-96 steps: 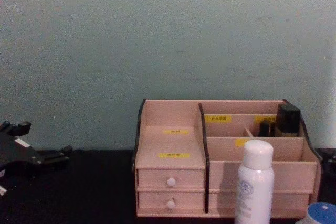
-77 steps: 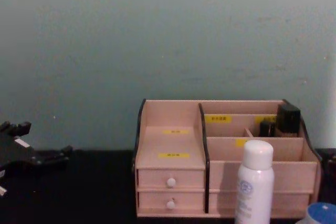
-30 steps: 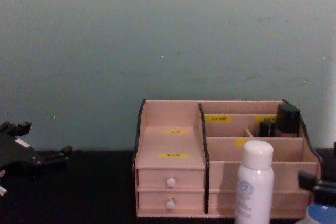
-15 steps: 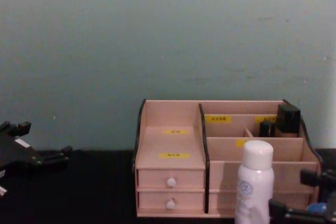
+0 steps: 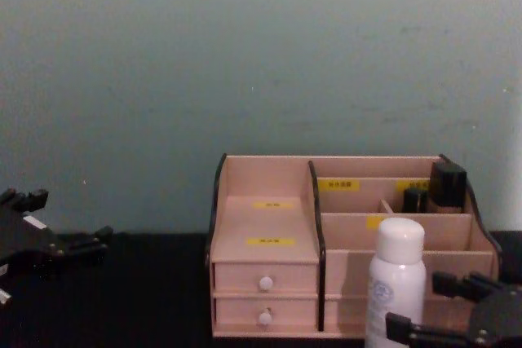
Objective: Pick up the facial cleanser and watermelon frost from the table and place them into the tiered storage box.
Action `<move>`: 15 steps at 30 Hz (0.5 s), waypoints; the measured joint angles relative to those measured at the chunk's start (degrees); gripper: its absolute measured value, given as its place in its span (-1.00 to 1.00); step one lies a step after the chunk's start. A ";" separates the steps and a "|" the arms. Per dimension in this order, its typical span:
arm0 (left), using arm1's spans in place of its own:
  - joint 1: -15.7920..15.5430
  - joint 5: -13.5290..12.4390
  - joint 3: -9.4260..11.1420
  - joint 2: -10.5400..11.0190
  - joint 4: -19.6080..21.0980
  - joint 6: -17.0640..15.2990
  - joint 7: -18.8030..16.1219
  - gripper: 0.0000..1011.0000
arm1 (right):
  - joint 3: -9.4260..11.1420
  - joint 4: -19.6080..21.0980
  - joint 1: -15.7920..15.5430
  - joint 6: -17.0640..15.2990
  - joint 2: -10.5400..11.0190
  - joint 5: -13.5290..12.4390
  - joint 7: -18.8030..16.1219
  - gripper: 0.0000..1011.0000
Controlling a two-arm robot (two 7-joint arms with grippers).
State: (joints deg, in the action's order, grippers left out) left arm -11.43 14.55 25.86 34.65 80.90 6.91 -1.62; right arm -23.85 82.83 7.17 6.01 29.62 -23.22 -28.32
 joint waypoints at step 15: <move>0.00 0.00 0.00 0.00 0.00 0.00 0.00 0.98 | 0.35 -4.25 3.19 -0.75 -3.10 -0.08 -2.84 0.98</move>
State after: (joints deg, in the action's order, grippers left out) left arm -11.43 14.55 25.86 34.65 80.90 6.91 -1.62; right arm -23.50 78.59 10.36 5.26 26.52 -23.30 -31.16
